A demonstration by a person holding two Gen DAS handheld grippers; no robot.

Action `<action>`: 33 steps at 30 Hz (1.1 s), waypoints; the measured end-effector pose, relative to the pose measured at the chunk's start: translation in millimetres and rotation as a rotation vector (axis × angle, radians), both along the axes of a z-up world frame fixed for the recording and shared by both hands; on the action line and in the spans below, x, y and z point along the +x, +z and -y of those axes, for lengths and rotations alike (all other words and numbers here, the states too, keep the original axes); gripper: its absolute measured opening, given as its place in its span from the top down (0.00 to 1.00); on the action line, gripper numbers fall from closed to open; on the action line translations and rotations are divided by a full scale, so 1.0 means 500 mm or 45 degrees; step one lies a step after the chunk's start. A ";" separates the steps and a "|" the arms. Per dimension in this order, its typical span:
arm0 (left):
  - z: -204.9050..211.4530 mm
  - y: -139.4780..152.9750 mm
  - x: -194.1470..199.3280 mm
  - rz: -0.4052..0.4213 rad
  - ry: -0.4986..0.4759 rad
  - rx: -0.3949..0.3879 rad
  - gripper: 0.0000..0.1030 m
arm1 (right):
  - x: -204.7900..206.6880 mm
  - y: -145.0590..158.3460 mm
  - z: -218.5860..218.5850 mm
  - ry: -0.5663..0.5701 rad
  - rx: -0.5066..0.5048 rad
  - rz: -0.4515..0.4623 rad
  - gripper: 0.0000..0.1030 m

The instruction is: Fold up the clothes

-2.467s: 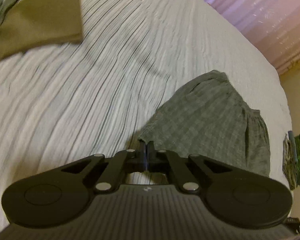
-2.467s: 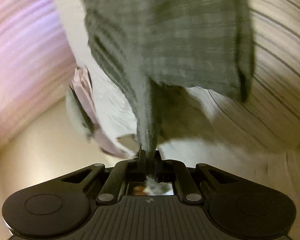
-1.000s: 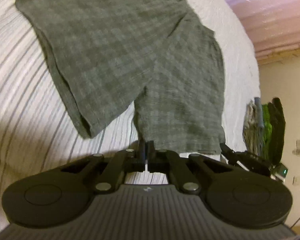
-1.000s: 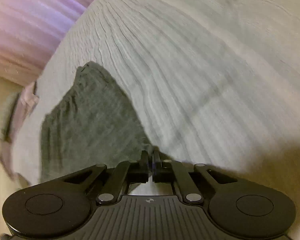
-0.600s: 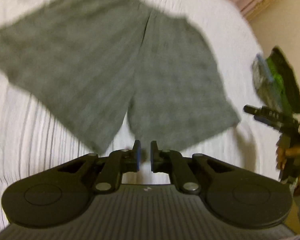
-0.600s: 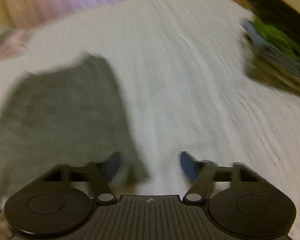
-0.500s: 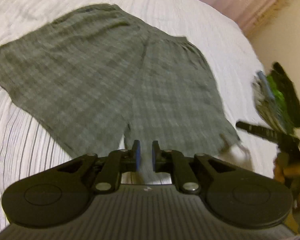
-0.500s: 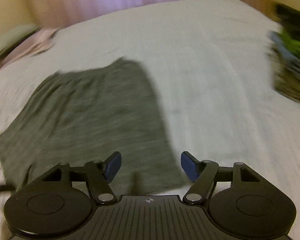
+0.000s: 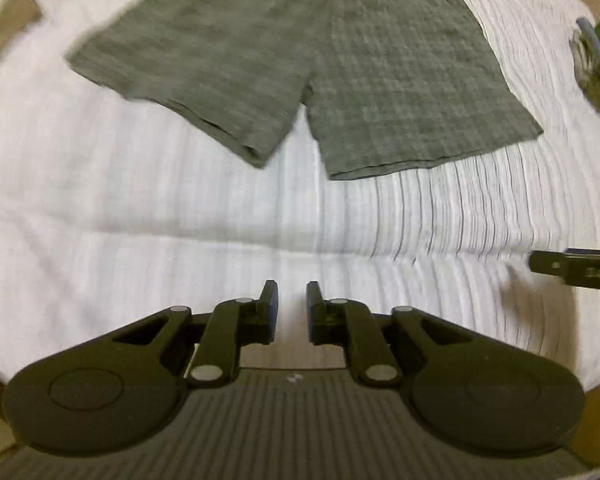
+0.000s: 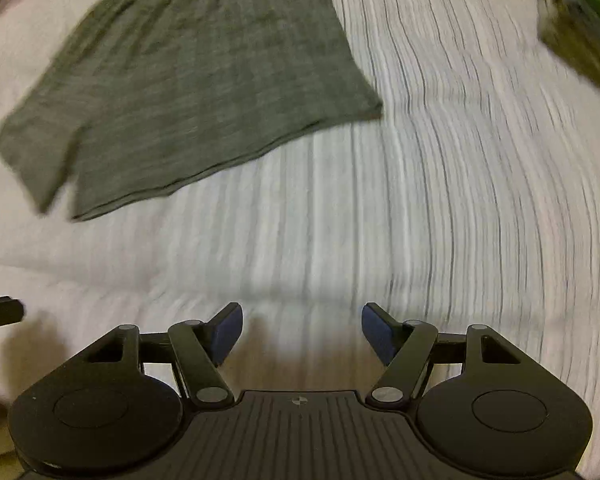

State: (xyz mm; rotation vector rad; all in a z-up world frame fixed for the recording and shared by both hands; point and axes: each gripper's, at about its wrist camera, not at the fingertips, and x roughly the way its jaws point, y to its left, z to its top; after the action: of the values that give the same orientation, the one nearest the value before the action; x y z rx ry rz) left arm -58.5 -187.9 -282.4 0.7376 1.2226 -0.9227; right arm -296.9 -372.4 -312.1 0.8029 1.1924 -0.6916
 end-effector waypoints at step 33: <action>-0.164 0.322 0.140 0.250 -0.322 -0.308 0.49 | 0.178 0.320 -0.343 -0.232 -0.272 0.203 0.01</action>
State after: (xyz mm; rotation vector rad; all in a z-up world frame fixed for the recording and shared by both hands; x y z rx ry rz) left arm 11.5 -105.7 -121.2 0.7784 0.8398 -1.1545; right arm -207.9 -201.1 -152.0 0.7768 0.8916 -0.8723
